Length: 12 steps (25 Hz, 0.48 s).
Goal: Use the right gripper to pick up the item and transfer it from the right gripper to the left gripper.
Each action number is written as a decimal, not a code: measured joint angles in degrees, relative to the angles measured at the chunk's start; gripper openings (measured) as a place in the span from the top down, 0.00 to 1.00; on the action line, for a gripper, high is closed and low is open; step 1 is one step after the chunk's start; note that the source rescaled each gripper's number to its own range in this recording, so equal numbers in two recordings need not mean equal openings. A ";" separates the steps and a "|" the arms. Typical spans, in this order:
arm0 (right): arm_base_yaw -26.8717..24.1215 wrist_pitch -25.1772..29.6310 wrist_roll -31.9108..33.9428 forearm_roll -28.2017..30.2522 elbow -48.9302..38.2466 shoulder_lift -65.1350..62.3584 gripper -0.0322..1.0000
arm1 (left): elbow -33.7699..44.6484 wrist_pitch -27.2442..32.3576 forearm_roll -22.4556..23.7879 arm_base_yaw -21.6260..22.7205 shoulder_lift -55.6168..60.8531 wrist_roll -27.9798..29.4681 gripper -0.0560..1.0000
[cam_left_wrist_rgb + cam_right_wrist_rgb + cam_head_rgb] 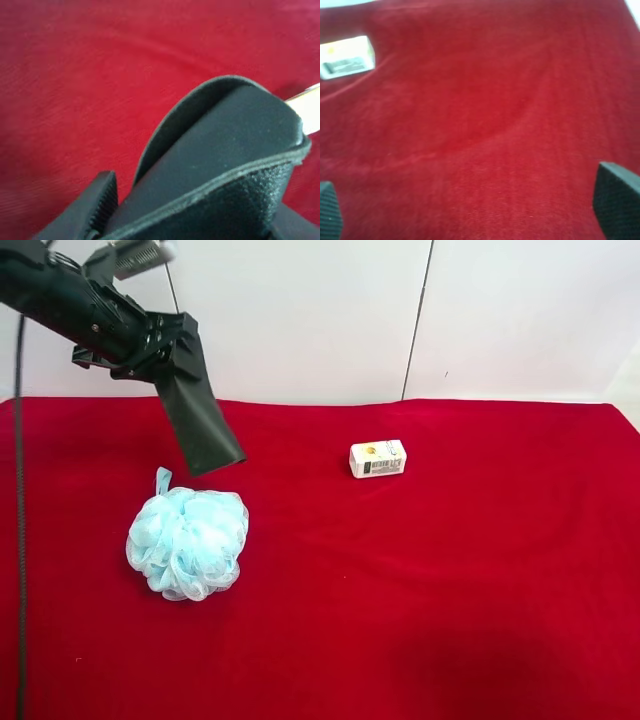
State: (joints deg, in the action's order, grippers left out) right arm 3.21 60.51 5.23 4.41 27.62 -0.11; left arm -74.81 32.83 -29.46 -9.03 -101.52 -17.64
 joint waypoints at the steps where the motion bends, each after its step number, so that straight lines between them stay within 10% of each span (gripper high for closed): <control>1: -1.56 0.00 0.00 0.00 0.00 0.00 0.01 | -1.39 1.13 3.68 0.00 -1.27 2.06 0.93; 5: -5.72 0.00 0.00 0.00 0.00 0.00 0.01 | -5.09 2.71 13.98 0.44 -5.27 7.23 0.94; 12: -6.43 0.00 0.00 0.00 0.00 0.00 0.01 | -10.68 2.93 16.04 4.92 -13.12 8.38 0.94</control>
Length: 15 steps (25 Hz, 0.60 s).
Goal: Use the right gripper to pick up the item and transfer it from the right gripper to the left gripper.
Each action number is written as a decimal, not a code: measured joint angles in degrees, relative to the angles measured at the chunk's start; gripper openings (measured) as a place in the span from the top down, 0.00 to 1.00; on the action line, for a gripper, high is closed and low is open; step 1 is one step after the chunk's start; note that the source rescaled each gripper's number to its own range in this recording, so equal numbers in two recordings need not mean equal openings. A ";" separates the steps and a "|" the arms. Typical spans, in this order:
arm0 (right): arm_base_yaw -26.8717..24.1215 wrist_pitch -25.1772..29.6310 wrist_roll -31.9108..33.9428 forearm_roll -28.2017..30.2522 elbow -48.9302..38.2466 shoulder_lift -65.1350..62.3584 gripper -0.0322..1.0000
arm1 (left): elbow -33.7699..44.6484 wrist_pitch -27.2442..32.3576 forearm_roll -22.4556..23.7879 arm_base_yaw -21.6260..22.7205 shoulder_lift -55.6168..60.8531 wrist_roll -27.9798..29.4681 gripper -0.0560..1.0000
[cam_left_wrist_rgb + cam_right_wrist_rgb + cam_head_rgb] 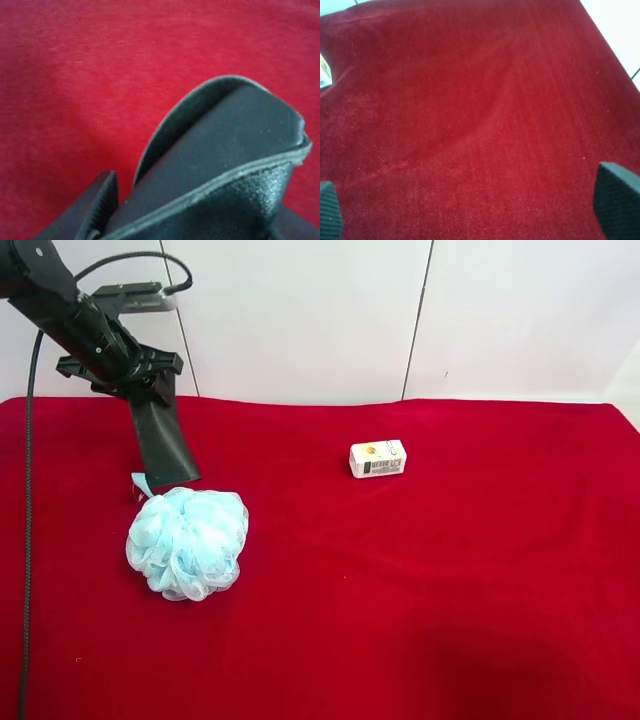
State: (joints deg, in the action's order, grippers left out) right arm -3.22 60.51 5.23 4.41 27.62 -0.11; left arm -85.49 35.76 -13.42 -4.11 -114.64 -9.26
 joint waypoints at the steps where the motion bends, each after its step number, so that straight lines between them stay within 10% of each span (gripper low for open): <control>1: 0.00 0.00 0.00 0.00 0.00 0.00 0.01 | -0.78 0.00 0.07 0.53 -1.01 -0.05 0.94; 15: -0.19 0.00 0.00 -0.04 0.00 0.00 0.01 | -5.17 -2.64 0.49 1.80 -7.46 -1.38 0.95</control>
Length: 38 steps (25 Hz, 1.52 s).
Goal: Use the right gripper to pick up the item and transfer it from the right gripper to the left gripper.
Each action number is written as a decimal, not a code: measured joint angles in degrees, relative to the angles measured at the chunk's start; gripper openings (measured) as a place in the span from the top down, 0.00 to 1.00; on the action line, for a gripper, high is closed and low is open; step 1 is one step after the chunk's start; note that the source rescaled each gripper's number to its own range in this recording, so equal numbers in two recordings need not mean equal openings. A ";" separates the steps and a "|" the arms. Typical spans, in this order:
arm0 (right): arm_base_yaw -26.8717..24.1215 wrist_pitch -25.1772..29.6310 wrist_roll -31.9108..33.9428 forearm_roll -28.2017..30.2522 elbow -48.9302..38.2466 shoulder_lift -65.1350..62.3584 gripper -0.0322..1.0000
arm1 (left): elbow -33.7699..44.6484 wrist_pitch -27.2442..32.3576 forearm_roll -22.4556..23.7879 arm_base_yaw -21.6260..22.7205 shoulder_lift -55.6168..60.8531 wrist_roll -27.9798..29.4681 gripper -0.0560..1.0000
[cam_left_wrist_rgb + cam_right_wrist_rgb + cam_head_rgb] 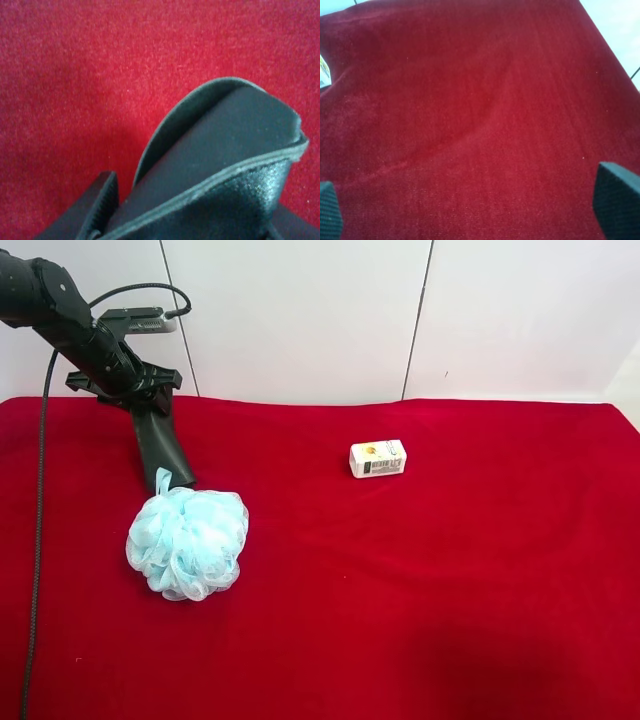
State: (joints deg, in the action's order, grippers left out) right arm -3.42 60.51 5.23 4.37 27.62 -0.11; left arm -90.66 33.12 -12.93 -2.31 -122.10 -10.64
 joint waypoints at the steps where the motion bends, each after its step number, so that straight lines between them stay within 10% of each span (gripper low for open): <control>1: -0.06 0.00 0.00 0.00 0.00 0.00 0.01 | 0.00 0.01 0.00 0.00 0.00 -0.07 0.95; 6: -0.08 0.00 0.00 0.00 0.00 0.00 0.01 | 0.00 -0.01 -0.05 0.00 0.00 -0.18 0.94; 13: -0.08 0.00 0.00 0.00 0.00 0.00 0.01 | 0.00 -0.19 0.00 0.00 -0.05 -0.18 0.29; 38: -0.19 0.00 0.00 0.00 0.00 0.00 0.01 | -0.02 15.58 5.76 0.00 9.40 2.39 0.25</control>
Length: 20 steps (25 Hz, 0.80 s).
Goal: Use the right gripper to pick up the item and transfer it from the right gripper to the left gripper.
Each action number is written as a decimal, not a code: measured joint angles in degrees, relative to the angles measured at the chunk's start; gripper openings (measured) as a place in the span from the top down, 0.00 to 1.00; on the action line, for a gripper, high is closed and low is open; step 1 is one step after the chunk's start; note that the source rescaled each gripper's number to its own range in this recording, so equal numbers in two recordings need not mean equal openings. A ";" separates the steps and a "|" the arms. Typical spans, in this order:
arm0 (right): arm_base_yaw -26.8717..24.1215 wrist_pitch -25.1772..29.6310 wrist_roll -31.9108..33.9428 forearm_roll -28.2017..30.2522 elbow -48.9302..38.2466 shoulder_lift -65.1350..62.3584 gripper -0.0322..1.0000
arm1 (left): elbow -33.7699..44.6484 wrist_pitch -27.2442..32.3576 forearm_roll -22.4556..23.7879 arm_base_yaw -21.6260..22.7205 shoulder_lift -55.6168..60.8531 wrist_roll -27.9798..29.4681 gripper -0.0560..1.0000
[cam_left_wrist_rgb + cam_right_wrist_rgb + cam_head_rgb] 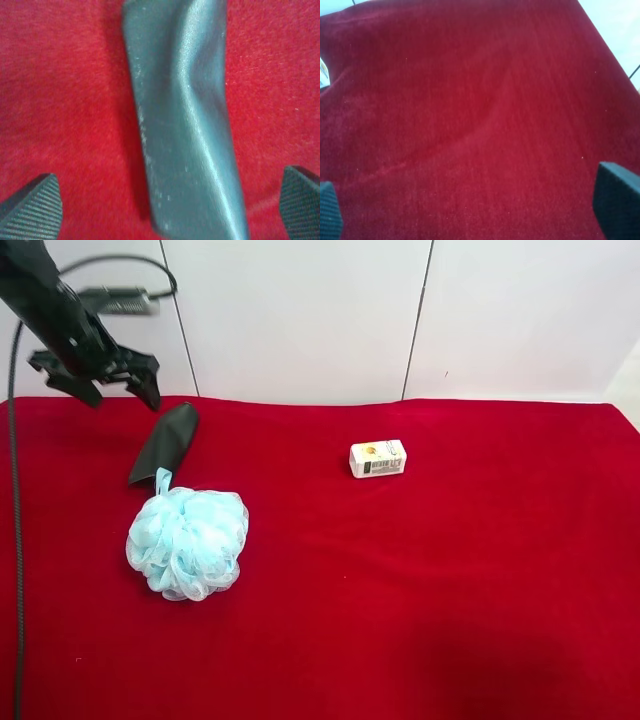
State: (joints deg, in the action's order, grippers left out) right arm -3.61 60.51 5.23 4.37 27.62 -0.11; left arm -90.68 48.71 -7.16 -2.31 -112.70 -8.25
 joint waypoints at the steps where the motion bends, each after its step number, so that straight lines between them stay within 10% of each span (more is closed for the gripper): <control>1: 0.00 0.00 0.00 0.00 0.00 0.00 0.01 | 0.00 0.75 0.08 0.00 1.35 0.27 0.25; 20: 0.00 0.00 0.00 0.00 0.00 0.00 0.01 | 15.94 13.22 1.08 -0.07 40.89 6.04 0.25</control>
State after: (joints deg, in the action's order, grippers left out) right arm -3.61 60.51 5.23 4.37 27.62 -0.11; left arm -74.74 61.93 -6.09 -2.38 -71.81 -2.21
